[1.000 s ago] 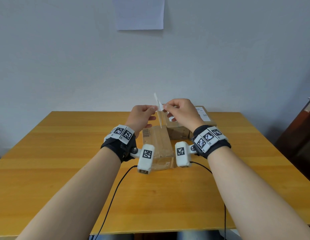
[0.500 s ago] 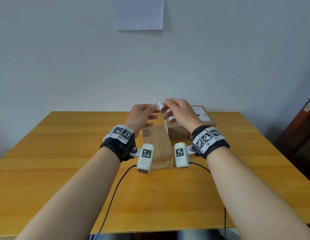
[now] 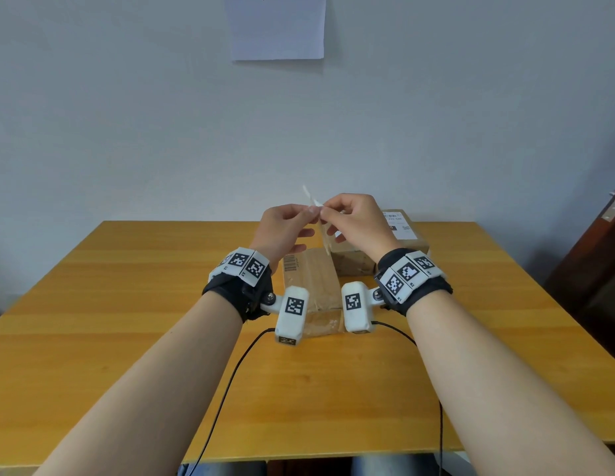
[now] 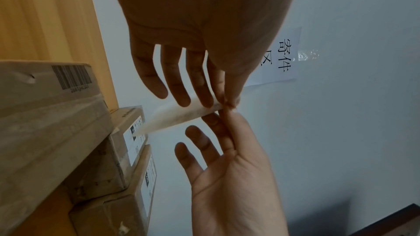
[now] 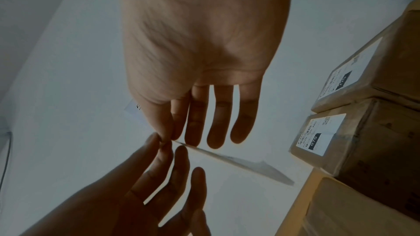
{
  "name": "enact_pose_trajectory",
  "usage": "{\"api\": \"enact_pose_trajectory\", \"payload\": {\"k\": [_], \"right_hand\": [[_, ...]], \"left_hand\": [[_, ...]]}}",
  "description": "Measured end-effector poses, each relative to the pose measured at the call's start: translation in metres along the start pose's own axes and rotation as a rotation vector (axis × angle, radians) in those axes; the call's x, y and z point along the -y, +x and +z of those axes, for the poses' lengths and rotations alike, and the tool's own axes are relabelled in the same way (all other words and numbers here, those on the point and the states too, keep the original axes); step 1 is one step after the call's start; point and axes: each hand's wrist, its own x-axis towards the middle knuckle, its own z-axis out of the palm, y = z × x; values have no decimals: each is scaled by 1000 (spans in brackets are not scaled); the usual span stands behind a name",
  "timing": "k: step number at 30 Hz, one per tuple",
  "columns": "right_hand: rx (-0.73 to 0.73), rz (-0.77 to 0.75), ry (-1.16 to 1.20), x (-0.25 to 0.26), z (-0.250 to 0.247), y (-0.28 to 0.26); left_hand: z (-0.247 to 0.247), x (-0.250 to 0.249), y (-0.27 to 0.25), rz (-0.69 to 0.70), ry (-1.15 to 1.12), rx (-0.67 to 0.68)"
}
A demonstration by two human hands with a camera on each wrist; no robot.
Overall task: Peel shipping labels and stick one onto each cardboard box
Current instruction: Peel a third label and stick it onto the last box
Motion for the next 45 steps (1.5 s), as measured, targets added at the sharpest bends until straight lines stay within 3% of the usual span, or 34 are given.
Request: {"api": "enact_pose_trajectory", "payload": {"k": [11, 45], "right_hand": [[92, 113, 78, 1, -12, -1], [114, 158, -52, -1, -25, 0]], "left_hand": [[-1, 0, 3, -4, 57, 12], [-7, 5, 1, -69, 64, 44]]}}
